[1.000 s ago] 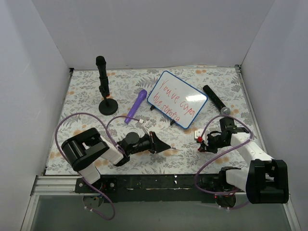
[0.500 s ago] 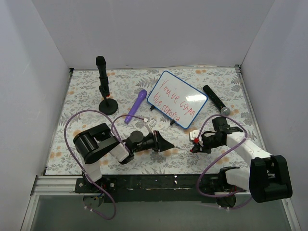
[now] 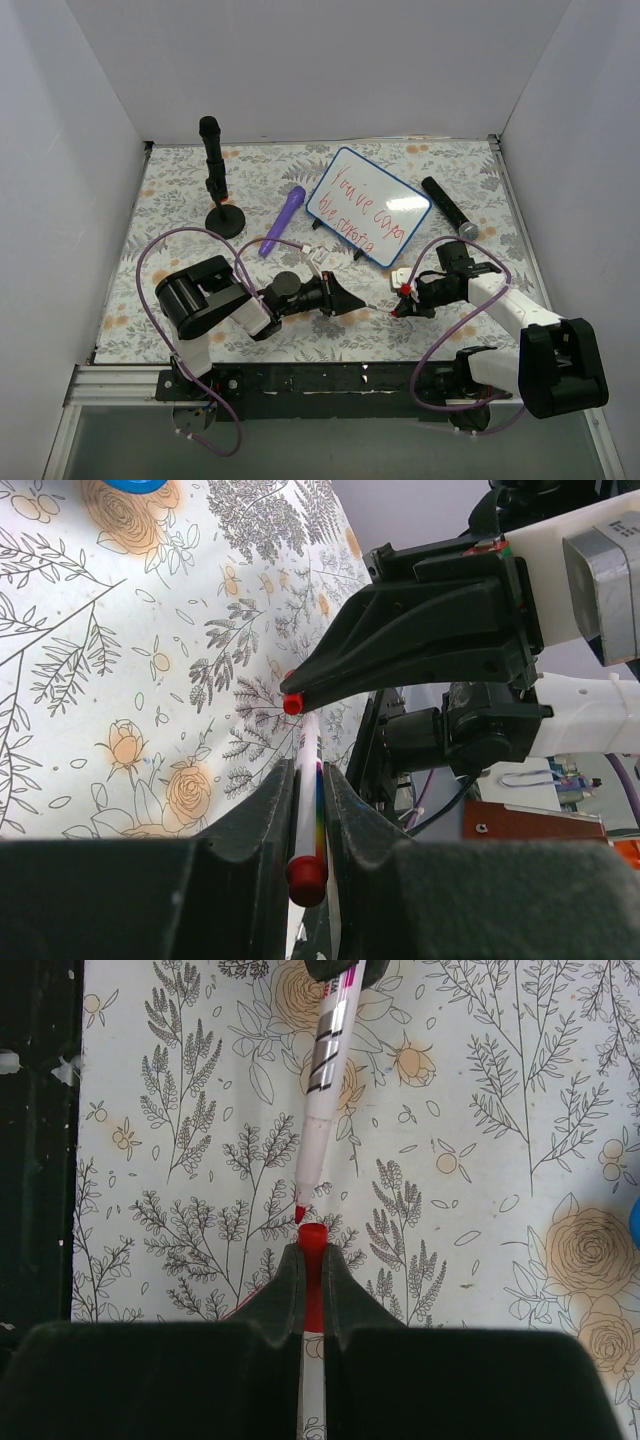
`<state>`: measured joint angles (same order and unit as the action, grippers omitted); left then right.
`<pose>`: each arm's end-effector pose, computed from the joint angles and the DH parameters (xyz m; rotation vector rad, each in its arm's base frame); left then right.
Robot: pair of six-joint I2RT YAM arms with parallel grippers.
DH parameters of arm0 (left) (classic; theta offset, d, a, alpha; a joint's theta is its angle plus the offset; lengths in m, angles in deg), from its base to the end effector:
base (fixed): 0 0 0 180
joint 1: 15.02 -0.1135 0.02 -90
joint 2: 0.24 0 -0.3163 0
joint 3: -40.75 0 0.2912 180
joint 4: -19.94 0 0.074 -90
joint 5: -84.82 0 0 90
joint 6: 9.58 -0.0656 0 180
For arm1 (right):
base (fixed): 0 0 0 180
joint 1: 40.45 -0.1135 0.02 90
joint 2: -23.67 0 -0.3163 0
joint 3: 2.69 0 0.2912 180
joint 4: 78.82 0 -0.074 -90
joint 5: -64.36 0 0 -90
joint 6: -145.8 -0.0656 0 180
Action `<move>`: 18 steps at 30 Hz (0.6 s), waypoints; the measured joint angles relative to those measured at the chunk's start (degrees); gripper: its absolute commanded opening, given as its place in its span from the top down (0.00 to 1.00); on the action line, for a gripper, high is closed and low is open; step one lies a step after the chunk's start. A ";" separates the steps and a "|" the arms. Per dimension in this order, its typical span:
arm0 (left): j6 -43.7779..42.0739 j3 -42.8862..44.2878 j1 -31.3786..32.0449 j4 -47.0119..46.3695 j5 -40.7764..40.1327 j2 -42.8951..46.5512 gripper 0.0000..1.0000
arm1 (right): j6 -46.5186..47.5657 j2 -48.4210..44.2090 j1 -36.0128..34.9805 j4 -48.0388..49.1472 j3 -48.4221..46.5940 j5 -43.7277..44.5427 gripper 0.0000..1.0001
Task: Write a sentence on the whiteboard
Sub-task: Close the whiteboard marker at the center of the board.
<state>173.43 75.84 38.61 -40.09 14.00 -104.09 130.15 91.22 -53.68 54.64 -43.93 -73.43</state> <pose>0.1817 -0.2830 0.1285 -0.4531 2.2389 -1.9680 0.1788 0.0919 0.1639 -1.7581 1.6047 0.7240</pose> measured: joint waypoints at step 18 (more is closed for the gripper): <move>-0.63 0.33 0.28 0.37 0.15 -0.74 1.00 | -1.14 0.02 -0.31 0.31 -0.24 -0.48 0.99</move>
<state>172.80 76.17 38.89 -39.72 14.15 -104.84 129.01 91.24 -53.99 54.94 -44.17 -73.91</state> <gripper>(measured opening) 0.130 0.055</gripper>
